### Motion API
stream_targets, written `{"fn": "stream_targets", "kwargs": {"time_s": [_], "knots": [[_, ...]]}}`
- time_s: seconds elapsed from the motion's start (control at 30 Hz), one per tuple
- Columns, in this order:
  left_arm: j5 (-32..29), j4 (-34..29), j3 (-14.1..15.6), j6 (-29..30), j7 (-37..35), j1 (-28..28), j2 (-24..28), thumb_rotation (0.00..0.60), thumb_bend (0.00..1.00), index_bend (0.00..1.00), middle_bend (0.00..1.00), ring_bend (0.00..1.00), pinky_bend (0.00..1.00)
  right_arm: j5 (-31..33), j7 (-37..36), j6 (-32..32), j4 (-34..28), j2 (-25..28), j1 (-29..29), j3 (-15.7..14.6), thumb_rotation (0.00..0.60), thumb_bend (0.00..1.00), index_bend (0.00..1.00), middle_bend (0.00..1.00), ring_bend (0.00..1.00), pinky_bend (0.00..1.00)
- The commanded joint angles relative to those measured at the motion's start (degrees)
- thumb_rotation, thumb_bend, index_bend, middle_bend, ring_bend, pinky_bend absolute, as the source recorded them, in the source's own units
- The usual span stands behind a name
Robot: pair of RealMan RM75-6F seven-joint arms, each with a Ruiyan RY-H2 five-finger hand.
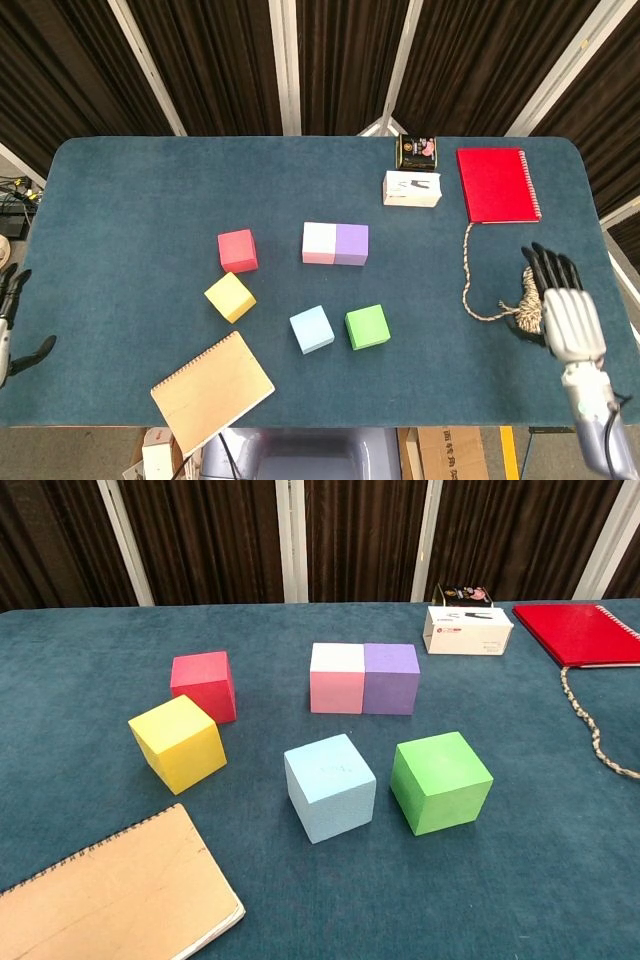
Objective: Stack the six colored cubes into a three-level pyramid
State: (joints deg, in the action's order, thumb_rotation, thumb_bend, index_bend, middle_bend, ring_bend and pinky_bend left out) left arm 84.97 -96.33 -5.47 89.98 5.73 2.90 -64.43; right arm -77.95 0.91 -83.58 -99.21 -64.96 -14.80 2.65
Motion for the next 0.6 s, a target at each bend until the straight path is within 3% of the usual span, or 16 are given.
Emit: {"fn": "stream_targets", "kwargs": {"time_s": [0.03, 0.27, 0.5, 0.6], "knots": [[-1.5, -3.5, -1.4, -3.6, 1.2, 2.5, 1.7, 0.600, 0.25, 0.06, 0.00, 0.00, 0.04, -3.5, 2.2, -1.5, 3.6, -4.9, 3.1, -3.6, 0.600, 0.27, 0.00, 0.00, 0.00, 0.00], [-11.6, -12.8, -5.9, -17.6, 6.4, 10.8, 7.7, 0.600, 0.23, 0.06, 0.05, 0.00, 0.04, -5.7, 7.4, -2.3, 5.6, -8.0, 3.4, -3.1, 0.600, 0.27, 0.00, 0.00, 0.00, 0.00], [-25.7, -13.9, -11.0, -26.6, 12.2, 19.7, 7.0, 0.600, 0.23, 0.09, 0.10, 0.00, 0.04, -5.3, 6.5, -0.5, 4.6, -7.3, 3.6, -2.9, 0.600, 0.27, 0.00, 0.00, 0.00, 0.00], [-35.2, -12.6, -12.6, -32.2, 15.2, 25.1, 6.0, 0.600, 0.23, 0.10, 0.11, 0.00, 0.04, -4.5, 6.8, 0.4, 4.3, -7.3, 3.8, -2.7, 0.600, 0.27, 0.00, 0.00, 0.00, 0.00]]}}
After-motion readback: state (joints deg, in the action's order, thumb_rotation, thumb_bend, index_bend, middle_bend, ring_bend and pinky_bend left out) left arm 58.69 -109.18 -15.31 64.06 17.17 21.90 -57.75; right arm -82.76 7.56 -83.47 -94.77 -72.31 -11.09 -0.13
